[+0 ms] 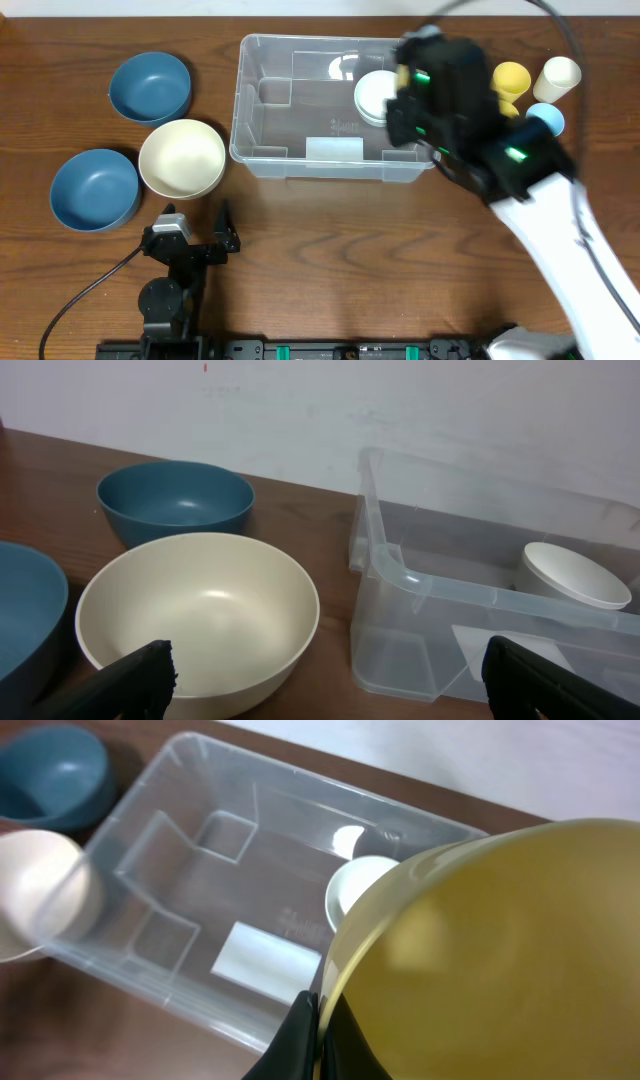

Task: Pack container
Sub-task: 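Carry the yellow bowl and stack it onto the white bowl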

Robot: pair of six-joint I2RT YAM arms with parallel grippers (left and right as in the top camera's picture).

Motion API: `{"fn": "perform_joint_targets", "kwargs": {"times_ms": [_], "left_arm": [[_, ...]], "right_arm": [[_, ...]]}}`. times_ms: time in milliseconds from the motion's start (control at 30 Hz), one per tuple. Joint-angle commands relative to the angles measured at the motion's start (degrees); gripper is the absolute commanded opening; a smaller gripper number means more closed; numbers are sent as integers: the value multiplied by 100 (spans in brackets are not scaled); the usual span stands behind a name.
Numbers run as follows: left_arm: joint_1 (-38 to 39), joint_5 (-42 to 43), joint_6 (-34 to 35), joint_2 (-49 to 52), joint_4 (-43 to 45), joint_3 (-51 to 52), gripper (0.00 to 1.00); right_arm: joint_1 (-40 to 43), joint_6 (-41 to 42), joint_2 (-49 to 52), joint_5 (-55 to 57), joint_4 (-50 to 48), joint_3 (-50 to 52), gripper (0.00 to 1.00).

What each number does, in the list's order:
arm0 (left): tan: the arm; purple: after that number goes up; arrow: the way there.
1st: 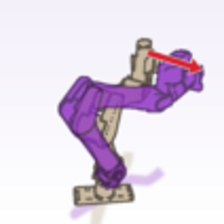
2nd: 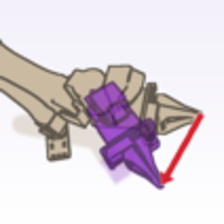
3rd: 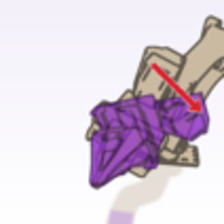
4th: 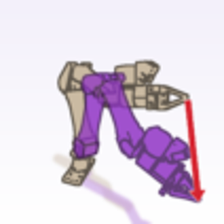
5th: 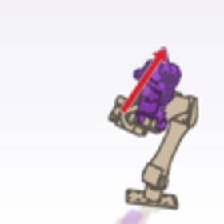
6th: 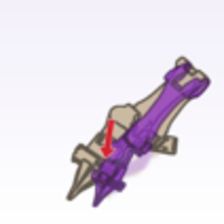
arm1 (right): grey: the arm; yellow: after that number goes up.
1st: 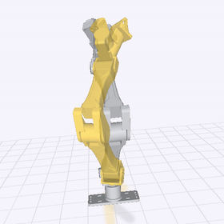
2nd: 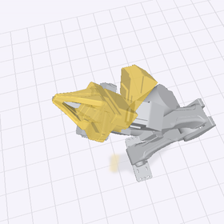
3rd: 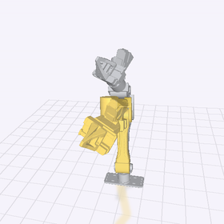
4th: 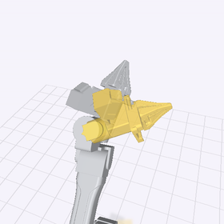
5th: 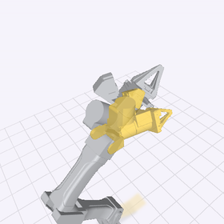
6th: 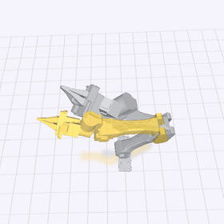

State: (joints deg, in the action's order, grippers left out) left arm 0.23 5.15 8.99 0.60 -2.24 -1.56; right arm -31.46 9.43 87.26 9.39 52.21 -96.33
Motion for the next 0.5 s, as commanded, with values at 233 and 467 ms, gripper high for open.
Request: {"fn": "perform_joint_targets", "kwargs": {"times_ms": [233,467], "left_arm": [[22,22,-31,-31,-136,133,98],[22,22,-31,-33,-136,131,98]], "right_arm": [[-70,-433,2085,586,-787,-140,1],[4,-437,2955,584,-1281,-140,1]]}}
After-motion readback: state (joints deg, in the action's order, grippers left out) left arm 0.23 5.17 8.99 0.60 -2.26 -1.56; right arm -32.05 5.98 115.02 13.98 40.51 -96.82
